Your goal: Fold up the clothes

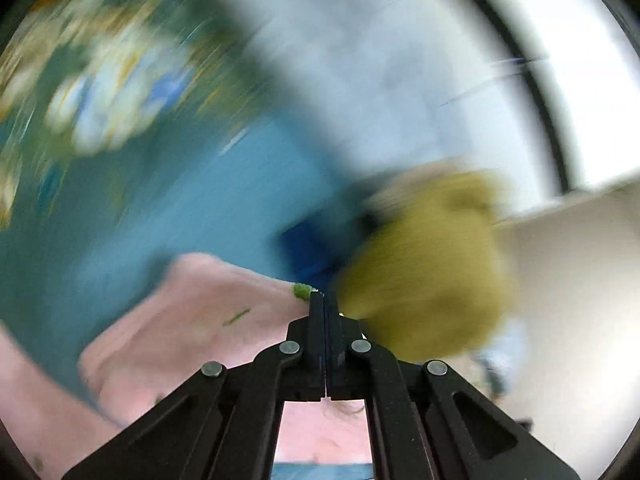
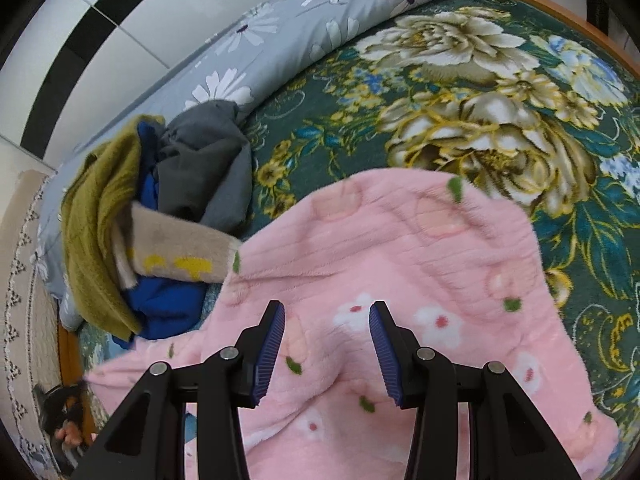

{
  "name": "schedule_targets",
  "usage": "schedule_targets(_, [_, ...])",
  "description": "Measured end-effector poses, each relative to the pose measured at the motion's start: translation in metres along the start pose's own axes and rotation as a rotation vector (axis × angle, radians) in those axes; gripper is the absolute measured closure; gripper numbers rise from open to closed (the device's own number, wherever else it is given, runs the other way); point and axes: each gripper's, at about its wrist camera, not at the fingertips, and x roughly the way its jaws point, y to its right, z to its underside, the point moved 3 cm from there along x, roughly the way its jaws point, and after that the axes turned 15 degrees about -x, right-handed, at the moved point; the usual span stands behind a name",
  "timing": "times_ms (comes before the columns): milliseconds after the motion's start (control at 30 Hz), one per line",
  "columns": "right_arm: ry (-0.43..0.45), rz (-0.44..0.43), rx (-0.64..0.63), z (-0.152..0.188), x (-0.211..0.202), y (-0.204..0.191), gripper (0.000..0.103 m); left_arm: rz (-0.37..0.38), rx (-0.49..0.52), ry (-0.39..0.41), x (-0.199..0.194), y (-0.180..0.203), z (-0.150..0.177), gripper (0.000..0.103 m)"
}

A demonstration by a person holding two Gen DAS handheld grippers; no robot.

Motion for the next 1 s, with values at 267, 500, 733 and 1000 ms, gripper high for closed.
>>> schedule_targets(267, [-0.048, 0.004, 0.053, 0.036, 0.008, 0.02, 0.055, -0.098, -0.21, -0.002, -0.041, -0.135, 0.054, 0.103])
schedule_targets(500, [-0.069, 0.004, 0.052, 0.052, 0.009, 0.022, 0.055, -0.153, -0.36, 0.002, -0.041, -0.188, 0.076, 0.103])
schedule_targets(733, [-0.072, 0.009, 0.042, 0.054, 0.008, 0.016, 0.055, -0.142, -0.311, 0.061, -0.031, -0.176, 0.019, 0.055])
schedule_targets(1000, [-0.076, 0.026, 0.041, 0.052, 0.01, 0.015, 0.055, -0.302, -0.28, 0.017, 0.002, -0.172, -0.001, 0.092])
